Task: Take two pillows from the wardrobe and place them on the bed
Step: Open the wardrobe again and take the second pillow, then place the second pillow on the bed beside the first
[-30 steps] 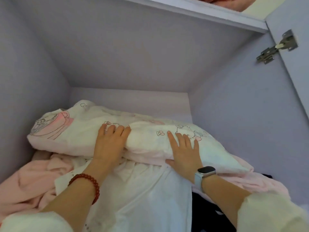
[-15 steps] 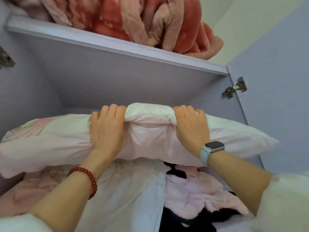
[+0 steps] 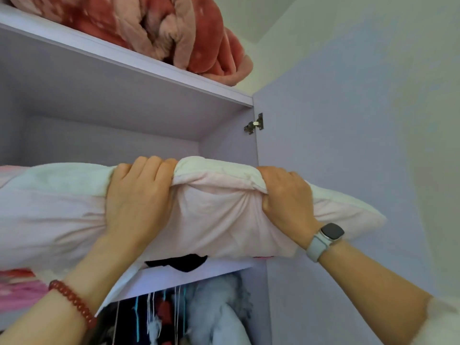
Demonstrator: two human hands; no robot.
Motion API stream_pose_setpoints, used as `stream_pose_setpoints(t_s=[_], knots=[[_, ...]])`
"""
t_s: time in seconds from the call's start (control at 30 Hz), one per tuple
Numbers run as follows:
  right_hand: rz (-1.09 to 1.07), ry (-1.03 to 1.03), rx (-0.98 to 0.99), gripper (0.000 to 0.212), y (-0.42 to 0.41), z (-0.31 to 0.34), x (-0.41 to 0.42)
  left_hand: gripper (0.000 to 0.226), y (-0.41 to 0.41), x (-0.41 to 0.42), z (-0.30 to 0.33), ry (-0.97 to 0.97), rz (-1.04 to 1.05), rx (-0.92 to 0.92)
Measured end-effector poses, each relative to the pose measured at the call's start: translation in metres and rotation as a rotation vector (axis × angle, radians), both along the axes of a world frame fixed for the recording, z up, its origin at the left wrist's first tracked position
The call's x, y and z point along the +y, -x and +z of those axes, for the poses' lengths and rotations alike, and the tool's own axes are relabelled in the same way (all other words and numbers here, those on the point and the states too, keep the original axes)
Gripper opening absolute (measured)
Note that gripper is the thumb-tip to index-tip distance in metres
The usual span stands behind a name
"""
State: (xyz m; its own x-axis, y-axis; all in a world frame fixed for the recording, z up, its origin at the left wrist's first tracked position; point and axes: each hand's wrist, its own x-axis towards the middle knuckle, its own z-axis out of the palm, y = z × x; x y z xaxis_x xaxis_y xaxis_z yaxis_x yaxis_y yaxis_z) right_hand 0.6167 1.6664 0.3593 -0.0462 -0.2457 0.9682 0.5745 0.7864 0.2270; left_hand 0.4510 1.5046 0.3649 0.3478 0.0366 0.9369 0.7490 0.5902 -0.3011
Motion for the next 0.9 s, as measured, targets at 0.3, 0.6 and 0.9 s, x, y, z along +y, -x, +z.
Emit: stream_pose_setpoints(t_s=[0.3, 0.6, 0.9], knots=[[-0.053, 0.34, -0.097, 0.027, -0.073, -0.093, 0.002, 0.014, -0.074, 0.004, -0.047, 0.327, -0.007, -0.023], [-0.252, 0.648, -0.248, 0.02, -0.192, -0.197, 0.018, 0.016, -0.148, 0.069, -0.142, 0.667, -0.287, -0.121], [-0.619, 1.148, -0.305, 0.02, -0.346, -0.343, -0.005, 0.025, -0.265, 0.148, -0.322, 1.254, -0.719, -0.425]])
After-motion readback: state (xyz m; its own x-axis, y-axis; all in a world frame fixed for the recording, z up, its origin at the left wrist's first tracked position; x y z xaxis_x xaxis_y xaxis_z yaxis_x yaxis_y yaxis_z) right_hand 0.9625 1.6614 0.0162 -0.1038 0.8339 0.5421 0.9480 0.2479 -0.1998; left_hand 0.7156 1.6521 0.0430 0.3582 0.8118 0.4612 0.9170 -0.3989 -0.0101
